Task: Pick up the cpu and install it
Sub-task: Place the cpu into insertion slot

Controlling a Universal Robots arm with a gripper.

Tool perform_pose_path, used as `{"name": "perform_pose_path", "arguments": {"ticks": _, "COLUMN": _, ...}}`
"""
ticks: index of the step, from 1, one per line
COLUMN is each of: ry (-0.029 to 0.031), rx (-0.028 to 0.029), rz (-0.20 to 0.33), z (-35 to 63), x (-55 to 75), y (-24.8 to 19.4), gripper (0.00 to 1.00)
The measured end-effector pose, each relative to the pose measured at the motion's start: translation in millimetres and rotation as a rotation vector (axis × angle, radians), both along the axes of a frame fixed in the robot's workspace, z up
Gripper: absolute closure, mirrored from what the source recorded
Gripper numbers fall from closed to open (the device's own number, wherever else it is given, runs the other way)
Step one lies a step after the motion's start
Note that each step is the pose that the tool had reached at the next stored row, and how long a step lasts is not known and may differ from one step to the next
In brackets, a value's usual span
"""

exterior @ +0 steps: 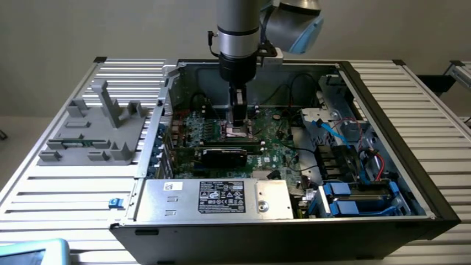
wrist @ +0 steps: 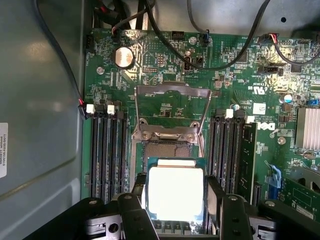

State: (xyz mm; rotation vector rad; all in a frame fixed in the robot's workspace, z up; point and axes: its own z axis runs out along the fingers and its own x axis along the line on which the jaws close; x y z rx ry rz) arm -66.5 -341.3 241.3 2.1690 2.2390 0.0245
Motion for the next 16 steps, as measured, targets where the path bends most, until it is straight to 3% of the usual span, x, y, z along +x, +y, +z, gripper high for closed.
{"name": "perform_pose_path", "arguments": {"ticks": 9, "ry": 0.0003, "rx": 0.003, "rz": -0.001, "z": -16.3, "x": 0.1, "y": 0.2, "gripper": 0.44}}
{"name": "perform_pose_path", "arguments": {"ticks": 12, "ry": 0.0015, "rx": 0.0036, "rz": -0.001, "z": -21.3, "x": 0.1, "y": 2.8, "gripper": 0.44}}
{"name": "perform_pose_path", "arguments": {"ticks": 16, "ry": 0.012, "rx": 0.0039, "rz": -0.002, "z": -25.7, "x": 0.1, "y": 5.2, "gripper": 0.44}}
